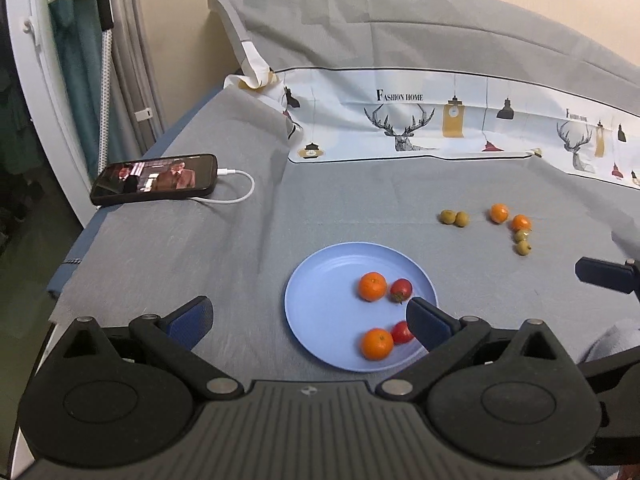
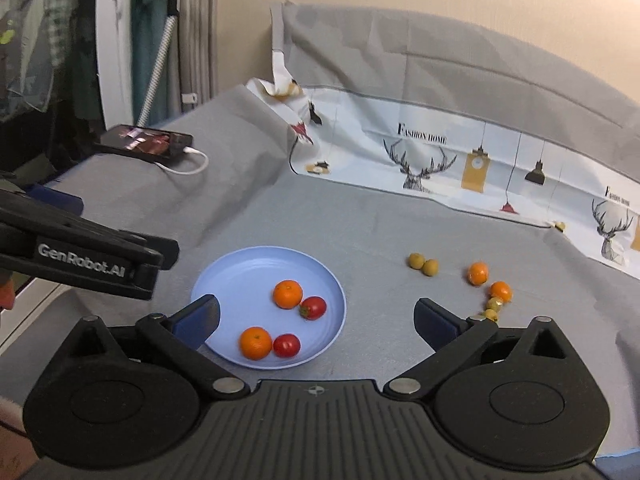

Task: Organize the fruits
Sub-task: 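Lift both tools away from the plate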

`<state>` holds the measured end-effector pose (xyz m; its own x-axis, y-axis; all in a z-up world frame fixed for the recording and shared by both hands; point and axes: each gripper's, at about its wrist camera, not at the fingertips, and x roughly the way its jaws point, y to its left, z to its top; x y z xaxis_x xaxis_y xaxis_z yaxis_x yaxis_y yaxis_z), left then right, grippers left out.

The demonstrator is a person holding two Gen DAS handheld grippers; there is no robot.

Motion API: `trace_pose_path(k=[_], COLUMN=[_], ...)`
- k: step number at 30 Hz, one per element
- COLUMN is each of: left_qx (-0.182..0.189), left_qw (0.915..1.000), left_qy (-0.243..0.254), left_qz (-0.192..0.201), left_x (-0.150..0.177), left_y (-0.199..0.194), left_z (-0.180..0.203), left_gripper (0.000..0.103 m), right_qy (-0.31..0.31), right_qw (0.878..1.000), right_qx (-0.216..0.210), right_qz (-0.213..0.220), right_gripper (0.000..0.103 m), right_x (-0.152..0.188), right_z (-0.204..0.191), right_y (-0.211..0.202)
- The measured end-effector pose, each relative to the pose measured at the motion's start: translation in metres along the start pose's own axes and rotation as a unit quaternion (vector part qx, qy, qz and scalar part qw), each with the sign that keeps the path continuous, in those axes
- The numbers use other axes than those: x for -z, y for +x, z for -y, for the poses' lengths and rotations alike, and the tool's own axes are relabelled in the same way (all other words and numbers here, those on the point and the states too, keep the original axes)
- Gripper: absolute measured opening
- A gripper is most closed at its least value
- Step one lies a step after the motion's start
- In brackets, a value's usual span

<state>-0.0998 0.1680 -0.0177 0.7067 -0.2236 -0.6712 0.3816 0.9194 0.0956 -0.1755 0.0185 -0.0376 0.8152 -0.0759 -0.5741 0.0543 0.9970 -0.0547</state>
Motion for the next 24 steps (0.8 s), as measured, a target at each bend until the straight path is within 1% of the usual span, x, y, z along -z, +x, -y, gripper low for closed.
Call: trace_pose_path(k=[4,7,12,18,24], left_qx=[-0.008,-0.009,-0.015,-0.020,-0.021], left_qw=[0.9999,0.9998,0.9993,0.9992,0.9992], left_qy=[-0.002,-0.002,0.005,0.007,0.009], left_qz=[0.009,0.016,0.033,0.035,0.033], left_x=[0.010,0.015,0.017,0.019,0.018], left_y=[-0.019,-0.031,-0.046,-0.051,-0.049], left_z=[0.003,0.007,0.011,0.011,0.012], left_gripper=[0.103,0.103,0.103,0.103,0.103], right_qy=[-0.005,0.003,0.011,0.007,0.005], right_qw=[1.000,0.999,0.999,0.998,0.999], right_qx=[0.007,0.013,0.022,0.022,0.022], right_qz=[0.021,0.035,0.046,0.056,0.049], right_gripper=[0.102,0.102,0.102,0.102,0.102], right_x=[0.005,0.008,0.014,0.016,0.015], right_z=[-0.002,0.002,0.005,0.004,0.005], right_y=[-0.023,-0.037,-0.053,-0.060,-0.056])
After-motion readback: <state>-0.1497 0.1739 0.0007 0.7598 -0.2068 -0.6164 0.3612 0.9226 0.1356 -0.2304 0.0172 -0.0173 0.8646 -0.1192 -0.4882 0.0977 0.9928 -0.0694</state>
